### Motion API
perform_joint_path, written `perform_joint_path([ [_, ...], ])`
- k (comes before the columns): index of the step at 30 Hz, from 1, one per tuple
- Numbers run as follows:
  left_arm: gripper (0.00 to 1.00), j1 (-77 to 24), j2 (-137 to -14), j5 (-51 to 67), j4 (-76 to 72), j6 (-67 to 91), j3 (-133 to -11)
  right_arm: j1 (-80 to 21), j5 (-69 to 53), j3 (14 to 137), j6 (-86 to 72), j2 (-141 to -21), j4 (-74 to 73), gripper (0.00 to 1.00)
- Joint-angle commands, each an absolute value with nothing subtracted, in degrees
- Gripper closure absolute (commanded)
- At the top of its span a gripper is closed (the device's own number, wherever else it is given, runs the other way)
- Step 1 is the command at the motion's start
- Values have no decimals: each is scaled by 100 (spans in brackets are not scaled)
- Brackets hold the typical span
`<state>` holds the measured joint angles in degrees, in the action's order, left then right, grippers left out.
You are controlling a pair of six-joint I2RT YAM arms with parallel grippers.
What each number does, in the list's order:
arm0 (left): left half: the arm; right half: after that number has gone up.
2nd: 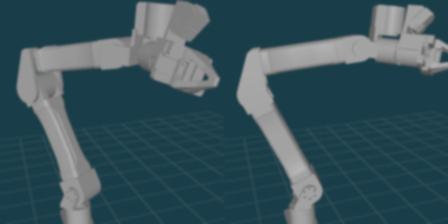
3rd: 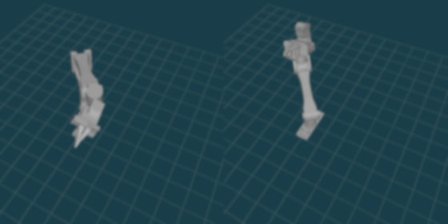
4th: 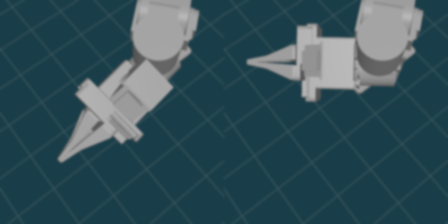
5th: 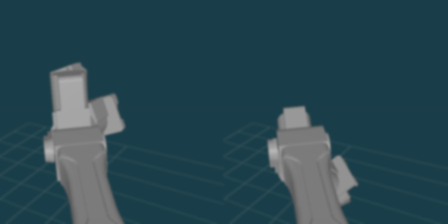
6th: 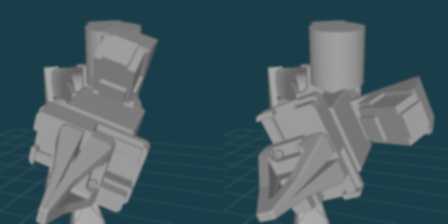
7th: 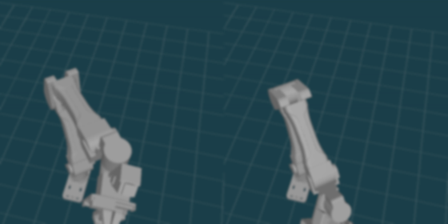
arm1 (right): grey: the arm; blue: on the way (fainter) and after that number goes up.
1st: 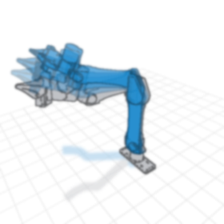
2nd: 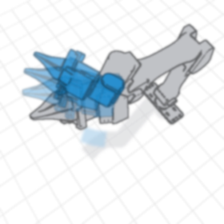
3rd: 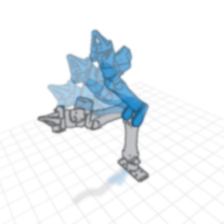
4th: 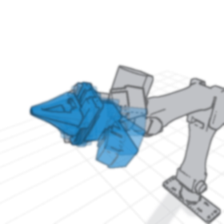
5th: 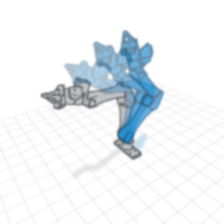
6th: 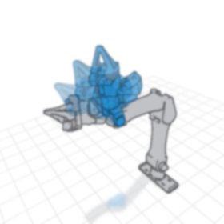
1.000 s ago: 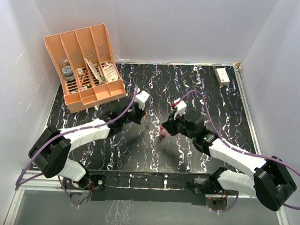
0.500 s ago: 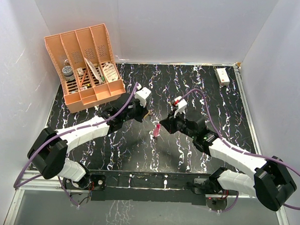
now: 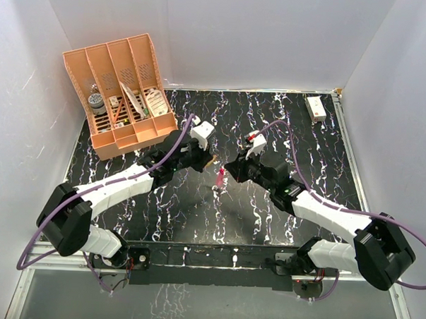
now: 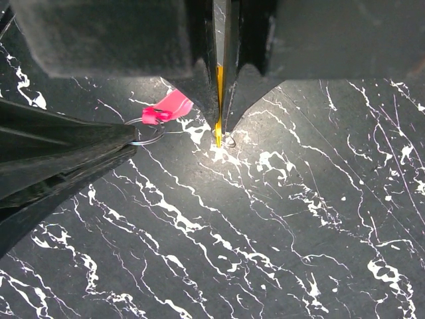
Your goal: Put the keys on the keyring
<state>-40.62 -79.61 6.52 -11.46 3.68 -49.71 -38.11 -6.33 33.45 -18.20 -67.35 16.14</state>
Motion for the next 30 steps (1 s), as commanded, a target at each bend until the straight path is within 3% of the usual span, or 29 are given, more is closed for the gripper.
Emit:
perform_joint_path([
  [1, 100, -4074, -7673, 790, -1081, 455, -5232, -3867, -407, 3729, -1972, -6801, 2065, 100],
  [17, 100, -4148, -7638, 652, -1143, 767, -5273, -4040, 219, 3961, -2269, -6945, 1962, 100],
  [30, 100, -4279, -7699, 75, -1061, 864, -5530, -4503, 1420, 4452, -2352, -7203, 1257, 100],
])
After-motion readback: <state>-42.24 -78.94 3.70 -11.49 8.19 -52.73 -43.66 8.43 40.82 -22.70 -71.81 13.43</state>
